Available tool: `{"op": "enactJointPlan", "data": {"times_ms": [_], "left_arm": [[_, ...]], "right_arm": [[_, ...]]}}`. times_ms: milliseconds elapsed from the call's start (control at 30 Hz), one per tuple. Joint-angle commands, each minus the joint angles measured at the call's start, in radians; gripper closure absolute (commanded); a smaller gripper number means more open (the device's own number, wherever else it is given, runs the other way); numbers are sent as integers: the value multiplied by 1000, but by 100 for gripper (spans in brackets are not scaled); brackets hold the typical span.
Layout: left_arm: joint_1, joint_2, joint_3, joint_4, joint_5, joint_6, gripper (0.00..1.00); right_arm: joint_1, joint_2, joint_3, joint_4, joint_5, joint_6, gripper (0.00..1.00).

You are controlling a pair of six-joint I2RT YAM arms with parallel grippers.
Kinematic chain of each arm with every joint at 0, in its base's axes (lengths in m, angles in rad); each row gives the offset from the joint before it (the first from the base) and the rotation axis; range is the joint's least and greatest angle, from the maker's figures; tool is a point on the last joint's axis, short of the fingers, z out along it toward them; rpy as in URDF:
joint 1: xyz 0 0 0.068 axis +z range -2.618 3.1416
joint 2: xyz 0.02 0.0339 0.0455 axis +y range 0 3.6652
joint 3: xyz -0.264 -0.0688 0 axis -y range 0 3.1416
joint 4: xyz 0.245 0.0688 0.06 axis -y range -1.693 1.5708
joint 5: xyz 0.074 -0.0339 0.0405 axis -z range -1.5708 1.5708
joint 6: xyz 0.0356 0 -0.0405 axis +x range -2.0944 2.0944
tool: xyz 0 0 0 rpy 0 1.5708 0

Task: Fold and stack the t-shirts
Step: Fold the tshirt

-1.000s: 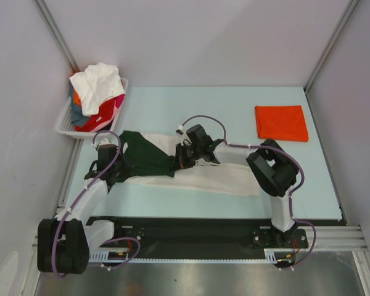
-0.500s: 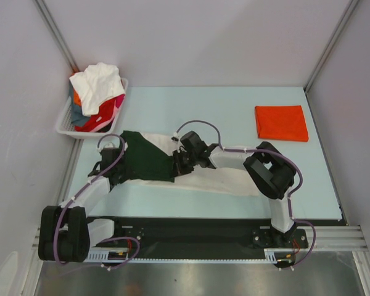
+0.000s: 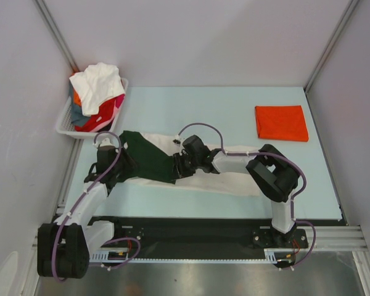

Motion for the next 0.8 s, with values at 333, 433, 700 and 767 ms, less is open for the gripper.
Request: {"op": "enactJointPlan", "data": {"times_ms": [333,433,700,767], "left_arm": [[7,-10,1,-1,46,-21,55],[7,-8,13,-1,78,-24,55],[2,-19,42,19,177,-53,57],[-1,-31,38,19,175,-61,57]], "right_arm": [[-17,-30,23,52,-32,24,99],[-16,-30,29,35,-24,17,98],[-14,-26,45,17,11,20,62],[4,-51,45,11,43,3,48]]}}
